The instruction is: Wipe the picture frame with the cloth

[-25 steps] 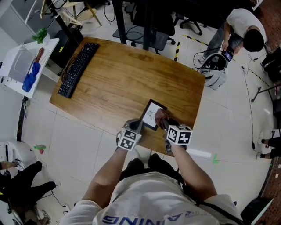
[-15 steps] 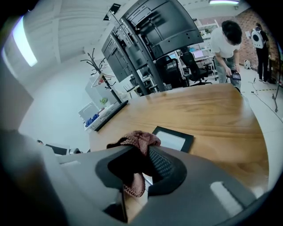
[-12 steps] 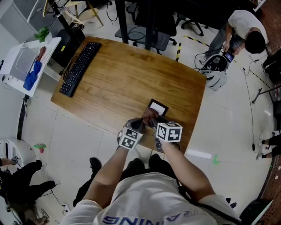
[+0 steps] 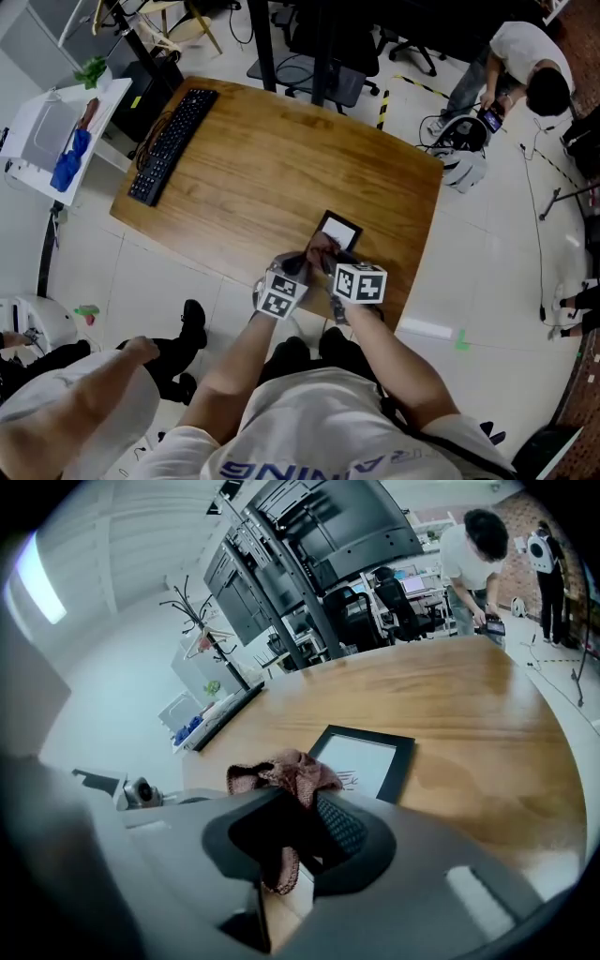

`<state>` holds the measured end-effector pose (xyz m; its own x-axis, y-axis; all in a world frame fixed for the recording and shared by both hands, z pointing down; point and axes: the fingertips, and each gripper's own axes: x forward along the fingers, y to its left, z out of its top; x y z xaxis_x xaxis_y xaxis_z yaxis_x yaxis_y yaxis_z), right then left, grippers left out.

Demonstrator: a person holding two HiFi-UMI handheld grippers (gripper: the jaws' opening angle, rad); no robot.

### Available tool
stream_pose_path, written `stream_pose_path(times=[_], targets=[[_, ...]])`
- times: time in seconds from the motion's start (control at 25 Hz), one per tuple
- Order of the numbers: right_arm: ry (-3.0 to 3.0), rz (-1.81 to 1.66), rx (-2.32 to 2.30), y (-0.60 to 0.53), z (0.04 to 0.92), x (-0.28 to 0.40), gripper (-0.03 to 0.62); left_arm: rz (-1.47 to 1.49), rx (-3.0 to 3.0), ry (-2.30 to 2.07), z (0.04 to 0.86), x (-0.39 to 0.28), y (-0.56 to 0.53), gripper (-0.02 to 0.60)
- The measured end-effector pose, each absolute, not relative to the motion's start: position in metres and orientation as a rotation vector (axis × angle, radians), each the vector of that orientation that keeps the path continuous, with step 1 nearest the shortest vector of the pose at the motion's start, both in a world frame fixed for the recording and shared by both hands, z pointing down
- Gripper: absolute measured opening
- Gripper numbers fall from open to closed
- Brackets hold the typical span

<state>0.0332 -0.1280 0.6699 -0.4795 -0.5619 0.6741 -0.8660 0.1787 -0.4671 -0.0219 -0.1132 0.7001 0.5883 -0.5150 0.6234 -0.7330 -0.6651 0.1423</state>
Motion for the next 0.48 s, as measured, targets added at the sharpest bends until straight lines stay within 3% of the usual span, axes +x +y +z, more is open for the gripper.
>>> stream_pose_path(times=[0.48], targets=[[-2.102, 1.123, 1.327, -0.116, 0.673, 0.046, 0.084, 0.782, 2.444, -1.0, 0.697, -0.023, -0.114, 0.005]])
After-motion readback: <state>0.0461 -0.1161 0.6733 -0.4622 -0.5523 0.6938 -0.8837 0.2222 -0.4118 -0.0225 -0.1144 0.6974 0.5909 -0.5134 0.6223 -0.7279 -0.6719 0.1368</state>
